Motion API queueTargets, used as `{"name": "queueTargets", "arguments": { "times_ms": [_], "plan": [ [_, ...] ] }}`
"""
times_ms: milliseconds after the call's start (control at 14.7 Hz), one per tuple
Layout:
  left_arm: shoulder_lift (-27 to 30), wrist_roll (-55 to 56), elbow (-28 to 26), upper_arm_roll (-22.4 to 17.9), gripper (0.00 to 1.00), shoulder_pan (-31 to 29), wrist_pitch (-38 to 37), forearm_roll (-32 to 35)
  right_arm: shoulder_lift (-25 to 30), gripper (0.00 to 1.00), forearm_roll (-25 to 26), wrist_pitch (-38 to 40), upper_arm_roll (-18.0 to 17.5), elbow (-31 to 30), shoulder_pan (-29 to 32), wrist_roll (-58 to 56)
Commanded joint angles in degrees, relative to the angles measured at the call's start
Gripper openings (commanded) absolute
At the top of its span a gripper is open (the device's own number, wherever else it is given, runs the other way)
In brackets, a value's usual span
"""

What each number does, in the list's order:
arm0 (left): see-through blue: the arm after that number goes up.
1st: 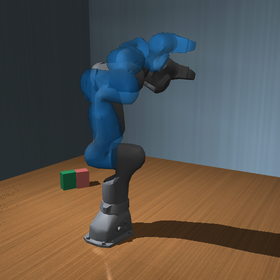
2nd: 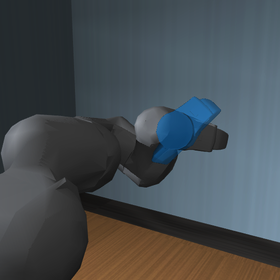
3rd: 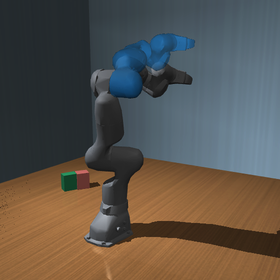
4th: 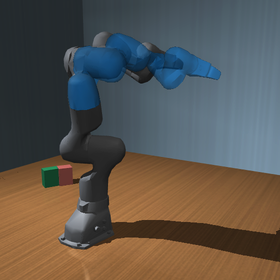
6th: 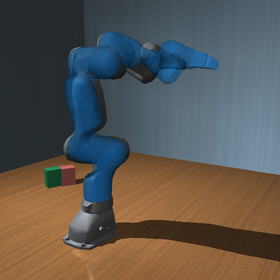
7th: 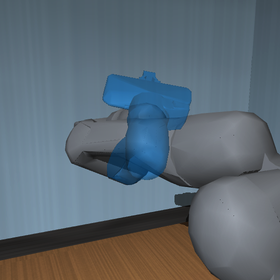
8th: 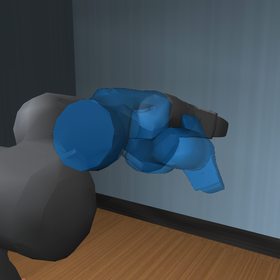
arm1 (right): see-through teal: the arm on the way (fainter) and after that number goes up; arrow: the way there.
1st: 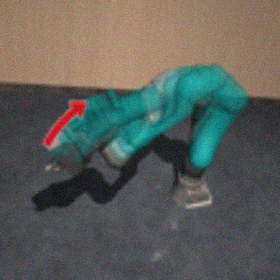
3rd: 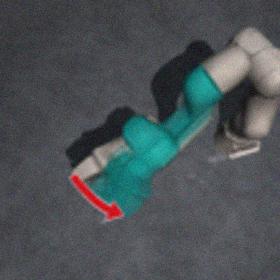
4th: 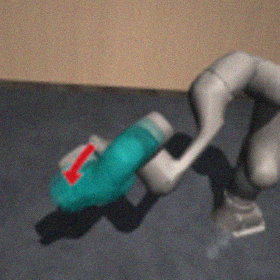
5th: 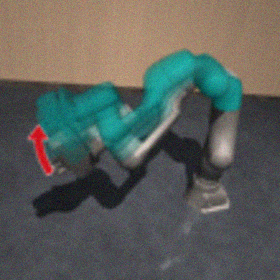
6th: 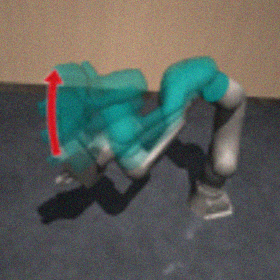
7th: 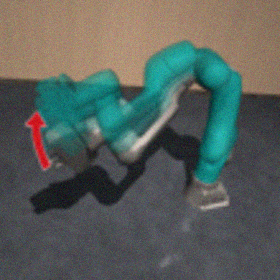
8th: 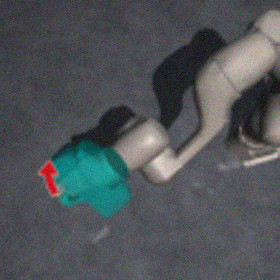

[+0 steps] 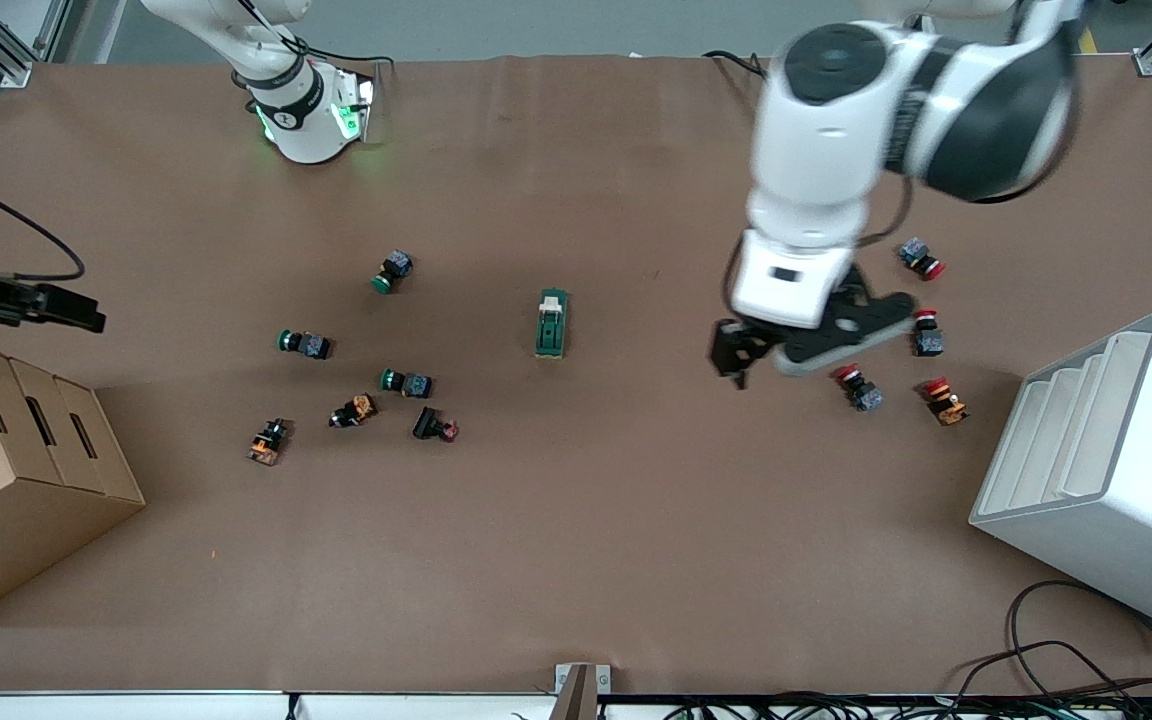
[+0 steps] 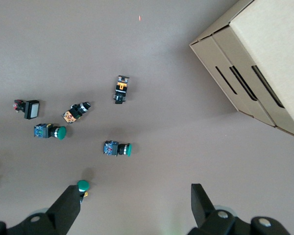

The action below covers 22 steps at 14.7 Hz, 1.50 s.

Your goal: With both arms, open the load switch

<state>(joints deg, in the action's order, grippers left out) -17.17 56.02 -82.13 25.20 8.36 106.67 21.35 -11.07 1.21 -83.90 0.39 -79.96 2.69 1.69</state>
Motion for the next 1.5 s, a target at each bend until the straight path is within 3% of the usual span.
{"name": "queueTargets", "arguments": {
  "times_ms": [0, 204, 476, 749, 953, 1429],
  "plan": [
    [3.2, -9.8, 0.0, 0.4, 1.00, -3.6, -3.9, -4.1, 0.0, 1.00, 0.9, 1.7, -1.0, 2.4, 0.4, 0.2],
    [6.6, -18.6, -0.1, -0.6, 1.00, -6.3, -8.2, -6.6, -0.4, 1.00, 1.2, 1.7, -1.3, 3.3, 0.1, 0.1],
    [10.9, -31.7, -0.7, -11.0, 1.00, -5.5, -11.8, -17.8, -0.4, 1.00, 0.4, 1.7, -1.4, 3.7, 0.1, -0.4],
    [13.4, -43.5, -1.0, -16.9, 1.00, -4.2, -16.1, -19.1, -0.4, 1.00, 0.6, 1.9, -1.5, 3.7, -3.0, 0.3],
    [16.9, -47.5, -4.9, -20.4, 1.00, -4.2, -17.2, -22.4, -0.4, 1.00, 0.2, 6.5, -1.4, 3.6, -2.8, 0.3],
    [25.0, -50.8, -14.7, -20.9, 1.00, -4.5, -17.1, -23.2, 2.5, 1.00, 0.5, 6.1, -1.0, 1.5, -2.3, 0.2]
  ]
}}
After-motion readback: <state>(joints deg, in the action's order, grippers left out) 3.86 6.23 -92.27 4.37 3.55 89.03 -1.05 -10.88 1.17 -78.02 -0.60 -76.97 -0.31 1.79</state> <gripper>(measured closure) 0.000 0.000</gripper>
